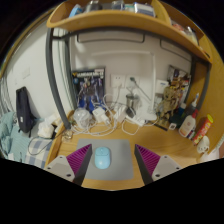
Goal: Arrange mouse
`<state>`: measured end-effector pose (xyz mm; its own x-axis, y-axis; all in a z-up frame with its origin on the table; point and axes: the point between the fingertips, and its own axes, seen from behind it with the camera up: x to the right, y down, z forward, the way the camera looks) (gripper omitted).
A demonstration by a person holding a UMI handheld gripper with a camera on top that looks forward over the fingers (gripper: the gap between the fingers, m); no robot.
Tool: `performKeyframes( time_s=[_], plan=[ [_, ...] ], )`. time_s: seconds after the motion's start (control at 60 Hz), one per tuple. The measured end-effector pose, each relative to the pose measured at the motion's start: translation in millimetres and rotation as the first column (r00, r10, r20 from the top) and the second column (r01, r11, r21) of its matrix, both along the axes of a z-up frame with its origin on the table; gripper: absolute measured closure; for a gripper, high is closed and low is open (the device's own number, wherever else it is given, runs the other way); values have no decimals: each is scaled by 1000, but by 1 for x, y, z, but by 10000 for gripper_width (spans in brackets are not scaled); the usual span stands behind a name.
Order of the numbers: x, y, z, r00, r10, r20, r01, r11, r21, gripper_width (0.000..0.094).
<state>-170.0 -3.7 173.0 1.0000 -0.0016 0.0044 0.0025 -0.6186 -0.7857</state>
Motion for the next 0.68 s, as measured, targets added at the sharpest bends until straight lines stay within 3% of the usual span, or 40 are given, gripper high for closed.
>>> performKeyframes(
  time_s=[0.167, 0.367, 0.683],
  plan=[
    [27, -38, 61, 1000, -2, -16, 3, 996, 89, 90],
    [70, -81, 98, 1000, -15, -26, 19, 987, 161, 96],
    [118, -129, 95, 1000, -16, -26, 20, 983, 181, 95]
  ],
)
